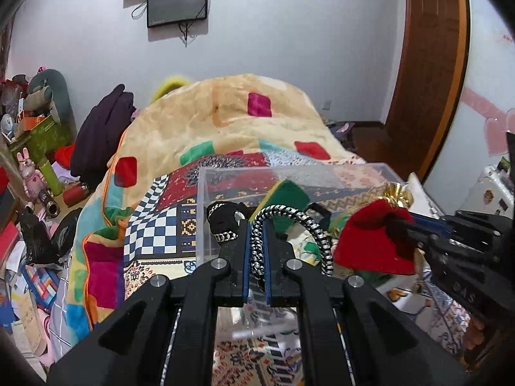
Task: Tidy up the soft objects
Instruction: 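Place the red pouch into the box with the right while the left places the braided cord in, then grasp the clear bag of grey knit fabric with the right gripper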
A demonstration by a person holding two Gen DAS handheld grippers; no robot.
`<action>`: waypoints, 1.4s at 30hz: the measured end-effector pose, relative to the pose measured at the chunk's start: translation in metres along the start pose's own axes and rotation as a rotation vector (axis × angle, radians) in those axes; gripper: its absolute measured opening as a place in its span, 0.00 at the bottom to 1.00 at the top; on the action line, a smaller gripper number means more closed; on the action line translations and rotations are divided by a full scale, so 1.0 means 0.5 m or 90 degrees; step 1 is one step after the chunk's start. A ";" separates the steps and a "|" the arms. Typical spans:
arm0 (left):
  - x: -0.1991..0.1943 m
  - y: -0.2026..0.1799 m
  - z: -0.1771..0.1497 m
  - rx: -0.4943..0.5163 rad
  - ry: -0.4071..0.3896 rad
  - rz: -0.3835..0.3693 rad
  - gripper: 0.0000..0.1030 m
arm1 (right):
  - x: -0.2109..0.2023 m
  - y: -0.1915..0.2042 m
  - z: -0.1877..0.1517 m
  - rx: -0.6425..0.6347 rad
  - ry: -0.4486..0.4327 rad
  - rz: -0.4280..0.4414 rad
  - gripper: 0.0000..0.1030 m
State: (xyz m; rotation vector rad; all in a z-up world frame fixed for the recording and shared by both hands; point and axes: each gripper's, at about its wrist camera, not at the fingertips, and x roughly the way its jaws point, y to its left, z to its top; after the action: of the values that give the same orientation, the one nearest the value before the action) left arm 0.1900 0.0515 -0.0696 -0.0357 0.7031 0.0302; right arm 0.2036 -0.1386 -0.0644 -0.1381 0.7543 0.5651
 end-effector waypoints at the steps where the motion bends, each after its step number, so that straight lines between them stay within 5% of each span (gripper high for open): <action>1: 0.006 -0.001 0.000 0.001 0.003 0.001 0.06 | 0.001 0.002 -0.003 -0.004 0.003 -0.001 0.11; 5: 0.030 -0.006 -0.007 0.014 0.017 0.014 0.06 | -0.012 0.010 -0.014 -0.041 0.012 -0.004 0.14; 9: 0.037 -0.015 -0.013 0.032 0.024 0.022 0.06 | -0.031 0.004 -0.024 -0.051 0.013 0.003 0.30; 22: 0.012 -0.039 -0.033 0.072 0.029 0.022 0.10 | -0.115 0.056 -0.089 -0.091 0.008 0.072 0.47; 27: -0.041 -0.040 -0.046 0.073 0.006 0.013 0.39 | -0.107 0.081 -0.120 -0.094 0.037 0.116 0.47; 33: -0.115 -0.030 -0.074 0.049 -0.015 -0.023 0.61 | -0.077 0.111 -0.149 -0.098 0.090 0.158 0.47; 42: -0.173 -0.006 -0.117 0.001 -0.019 -0.064 0.70 | -0.044 0.132 -0.180 -0.093 0.149 0.204 0.47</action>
State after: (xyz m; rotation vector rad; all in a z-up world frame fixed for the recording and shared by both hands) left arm 0.0863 0.0445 -0.0583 -0.0684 0.6714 -0.0655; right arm 0.1009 -0.1206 -0.1096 -0.2240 0.9704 0.9209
